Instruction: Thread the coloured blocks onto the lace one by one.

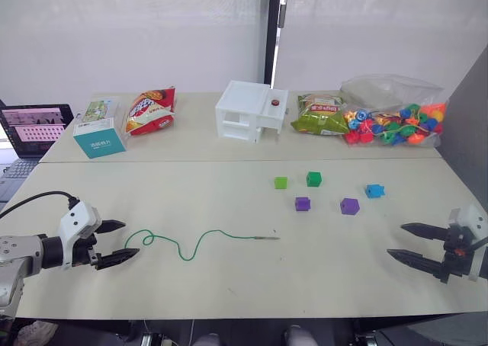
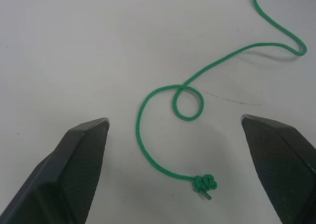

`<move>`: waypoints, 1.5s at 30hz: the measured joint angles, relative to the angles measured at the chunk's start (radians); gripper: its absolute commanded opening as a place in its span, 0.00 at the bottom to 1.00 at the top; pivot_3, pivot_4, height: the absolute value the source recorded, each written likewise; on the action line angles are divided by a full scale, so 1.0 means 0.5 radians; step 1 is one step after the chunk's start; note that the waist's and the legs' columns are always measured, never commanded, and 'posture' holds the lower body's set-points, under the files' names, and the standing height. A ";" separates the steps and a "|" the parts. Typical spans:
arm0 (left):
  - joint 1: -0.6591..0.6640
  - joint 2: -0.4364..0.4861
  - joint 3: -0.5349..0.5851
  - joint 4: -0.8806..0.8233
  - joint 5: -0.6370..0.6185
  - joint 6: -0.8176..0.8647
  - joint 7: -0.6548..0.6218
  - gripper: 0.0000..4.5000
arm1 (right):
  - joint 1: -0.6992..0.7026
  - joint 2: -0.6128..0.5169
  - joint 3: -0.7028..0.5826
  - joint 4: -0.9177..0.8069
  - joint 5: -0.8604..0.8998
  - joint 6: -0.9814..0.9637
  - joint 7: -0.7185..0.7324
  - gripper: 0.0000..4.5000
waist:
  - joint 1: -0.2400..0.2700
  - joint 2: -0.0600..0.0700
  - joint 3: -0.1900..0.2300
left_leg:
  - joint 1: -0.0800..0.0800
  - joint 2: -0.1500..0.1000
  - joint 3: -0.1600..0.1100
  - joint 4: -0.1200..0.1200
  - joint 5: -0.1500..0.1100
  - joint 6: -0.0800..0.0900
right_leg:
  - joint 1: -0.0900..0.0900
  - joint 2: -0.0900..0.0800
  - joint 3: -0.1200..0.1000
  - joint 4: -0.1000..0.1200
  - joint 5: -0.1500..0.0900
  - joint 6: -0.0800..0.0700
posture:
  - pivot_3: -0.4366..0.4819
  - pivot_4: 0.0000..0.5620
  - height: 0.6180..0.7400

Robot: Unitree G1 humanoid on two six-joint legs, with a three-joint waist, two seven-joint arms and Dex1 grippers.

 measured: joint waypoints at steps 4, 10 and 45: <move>-0.132 -0.009 -0.089 -0.007 0.002 0.074 0.001 1.00 | 0.055 0.049 -0.042 -0.037 0.002 -0.001 -0.018 0.99 | 0.015 -0.001 0.000 | -0.001 0.000 -0.001 0.000 0.000 0.000 | 0.001 0.000 -0.001 0.000 0.000 0.000 | 0.48 0.27 1.00; -0.493 -0.213 -0.480 -0.200 0.006 0.142 -0.087 1.00 | 0.357 0.232 -0.038 -0.766 0.120 0.154 -0.224 0.99 | 0.034 -0.002 0.000 | -0.001 -0.003 0.002 0.004 0.000 0.000 | 0.000 0.000 0.005 0.003 0.003 0.005 | 0.48 0.27 1.00; -1.440 -1.207 -1.394 0.708 0.631 -0.485 -0.185 0.53 | 0.758 0.513 0.282 -2.023 0.056 0.570 -1.256 1.00 | 0.028 -0.018 0.001 | -0.002 -0.004 0.005 0.011 0.003 0.007 | 0.003 0.000 0.007 0.001 0.004 0.007 | 0.48 0.27 1.00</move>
